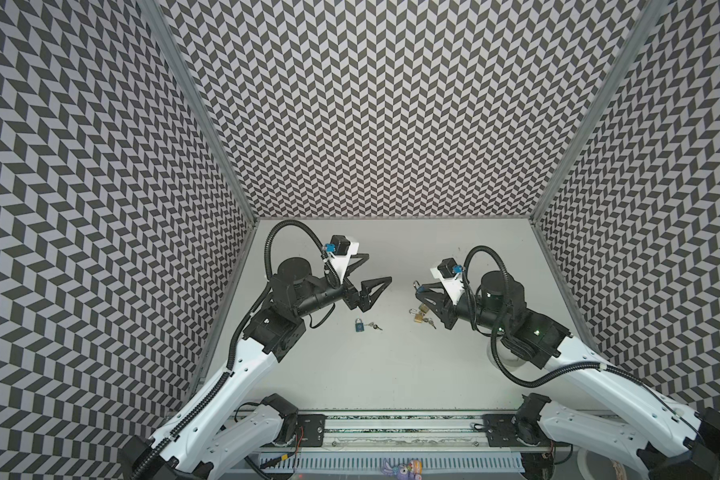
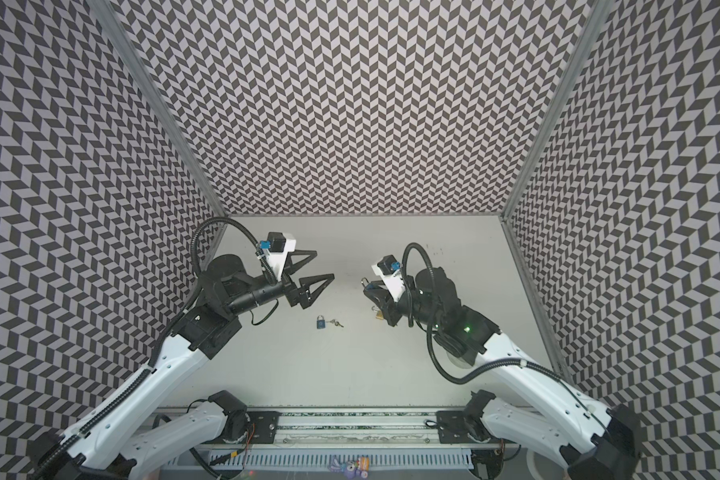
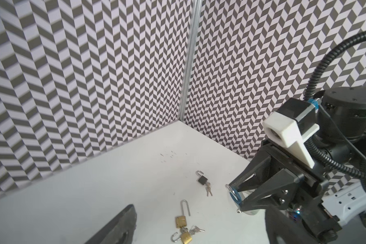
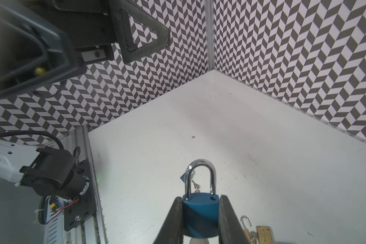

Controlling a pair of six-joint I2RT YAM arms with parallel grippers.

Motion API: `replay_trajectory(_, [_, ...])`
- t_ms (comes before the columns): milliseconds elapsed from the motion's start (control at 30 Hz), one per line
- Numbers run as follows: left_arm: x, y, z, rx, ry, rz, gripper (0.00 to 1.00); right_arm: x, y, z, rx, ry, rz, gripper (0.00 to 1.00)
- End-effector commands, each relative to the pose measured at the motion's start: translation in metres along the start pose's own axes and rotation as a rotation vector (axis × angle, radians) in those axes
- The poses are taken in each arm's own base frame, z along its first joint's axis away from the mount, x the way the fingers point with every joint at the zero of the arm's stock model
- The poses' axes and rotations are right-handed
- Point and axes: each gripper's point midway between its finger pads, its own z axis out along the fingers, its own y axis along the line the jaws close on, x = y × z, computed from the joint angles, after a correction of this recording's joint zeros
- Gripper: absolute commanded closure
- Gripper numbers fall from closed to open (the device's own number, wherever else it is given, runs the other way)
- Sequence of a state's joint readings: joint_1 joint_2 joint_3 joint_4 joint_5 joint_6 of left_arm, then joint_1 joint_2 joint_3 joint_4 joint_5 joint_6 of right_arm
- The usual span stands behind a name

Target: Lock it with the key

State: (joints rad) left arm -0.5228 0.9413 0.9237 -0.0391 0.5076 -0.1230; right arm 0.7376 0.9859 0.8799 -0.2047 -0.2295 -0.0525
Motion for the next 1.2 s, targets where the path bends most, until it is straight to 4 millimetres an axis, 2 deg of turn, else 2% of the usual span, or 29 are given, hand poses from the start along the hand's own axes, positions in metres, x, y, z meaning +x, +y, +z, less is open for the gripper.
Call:
replay_trajectory(0, [-0.024,-0.016,-0.012,0.043,-0.068,0.201,0.02,-0.03,0.003,-0.008,0.006,-0.08,-0.081,1.0])
replay_trajectory(67, [-0.024,-0.035,-0.02,0.125,-0.13,0.363,0.04,-0.036,0.004,-0.01,0.001,-0.09,-0.103,1.0])
replay_trajectory(167, [-0.022,-0.049,-0.032,0.161,-0.211,0.516,0.05,-0.043,0.005,-0.014,0.001,-0.09,-0.129,1.0])
replay_trajectory(300, [-0.01,-0.057,-0.036,0.178,-0.216,0.718,0.07,-0.042,0.019,-0.018,-0.071,-0.064,-0.208,1.0])
replay_trajectory(433, [0.007,-0.062,-0.033,0.227,-0.175,0.895,0.14,-0.033,0.034,-0.018,-0.177,0.072,-0.216,1.0])
replay_trajectory(533, [0.01,-0.06,-0.028,0.247,-0.153,0.941,0.17,-0.029,0.044,-0.022,-0.246,0.137,-0.212,1.0])
replay_trajectory(733, [0.017,-0.074,-0.02,0.38,-0.155,0.972,0.29,-0.022,0.066,-0.028,-0.394,0.216,-0.197,1.0])
replay_trajectory(967, [0.039,-0.092,-0.015,0.522,-0.098,0.971,0.37,-0.026,0.076,-0.031,-0.458,0.211,-0.174,1.0])
replay_trajectory(1167, [0.044,-0.1,-0.013,0.577,-0.089,0.968,0.49,-0.023,0.08,-0.028,-0.495,0.228,-0.154,1.0])
